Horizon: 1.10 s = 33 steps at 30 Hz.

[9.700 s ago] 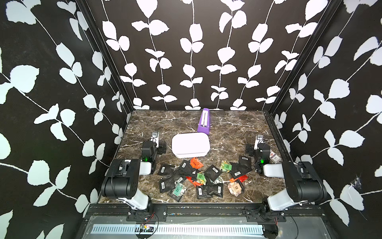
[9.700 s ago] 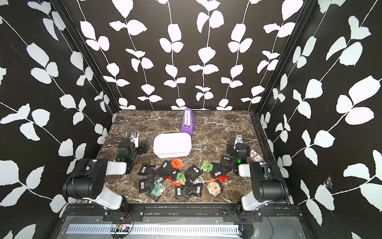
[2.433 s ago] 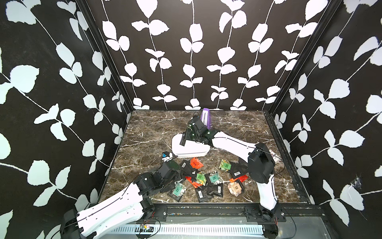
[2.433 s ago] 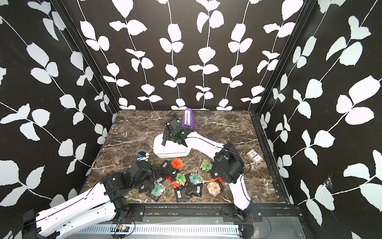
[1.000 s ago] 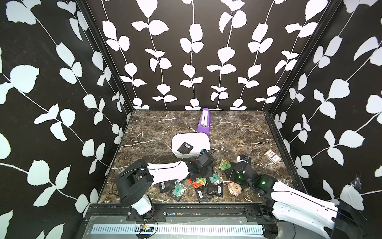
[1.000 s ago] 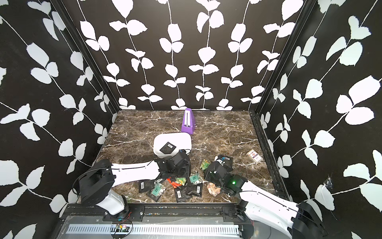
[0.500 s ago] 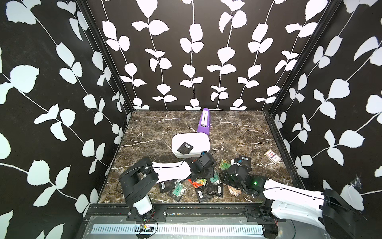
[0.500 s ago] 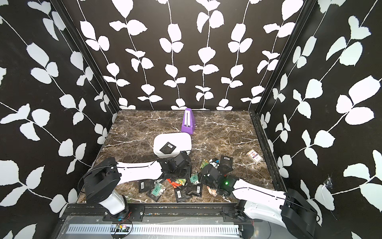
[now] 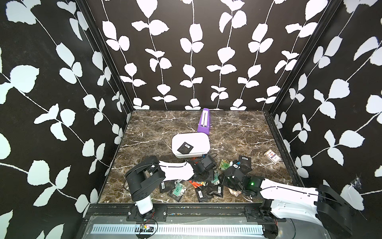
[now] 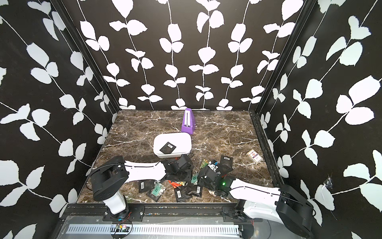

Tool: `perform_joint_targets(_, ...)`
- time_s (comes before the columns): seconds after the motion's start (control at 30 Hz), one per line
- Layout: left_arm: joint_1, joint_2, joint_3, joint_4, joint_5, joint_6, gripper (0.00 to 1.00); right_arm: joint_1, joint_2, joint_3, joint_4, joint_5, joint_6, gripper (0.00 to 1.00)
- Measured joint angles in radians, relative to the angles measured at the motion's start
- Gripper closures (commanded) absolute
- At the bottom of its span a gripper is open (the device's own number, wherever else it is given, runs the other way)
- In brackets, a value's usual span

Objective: Put the tea bags into the storage box
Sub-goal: Pick up the tea bag from the center of the board.

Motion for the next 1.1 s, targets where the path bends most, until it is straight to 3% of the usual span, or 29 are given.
perform_joint_targets(0.37, -0.001, 0.000, -0.002, 0.003, -0.003, -0.012, 1.00, 0.001, 0.032, -0.034, 0.032, 0.002, 0.029, 0.54)
perform_joint_targets(0.7, -0.005, 0.000, -0.003, 0.005, -0.006, -0.014, 1.00, 0.006, 0.065, -0.043, 0.110, 0.002, 0.038, 0.59)
perform_joint_targets(0.8, -0.005, 0.000, -0.003, 0.006, -0.006, -0.014, 1.00, 0.007, 0.083, -0.044, 0.139, 0.002, 0.048, 0.62)
perform_joint_targets(1.1, -0.005, 0.000, -0.003, 0.006, -0.006, -0.013, 1.00, 0.011, 0.110, -0.048, 0.158, 0.005, 0.061, 0.91)
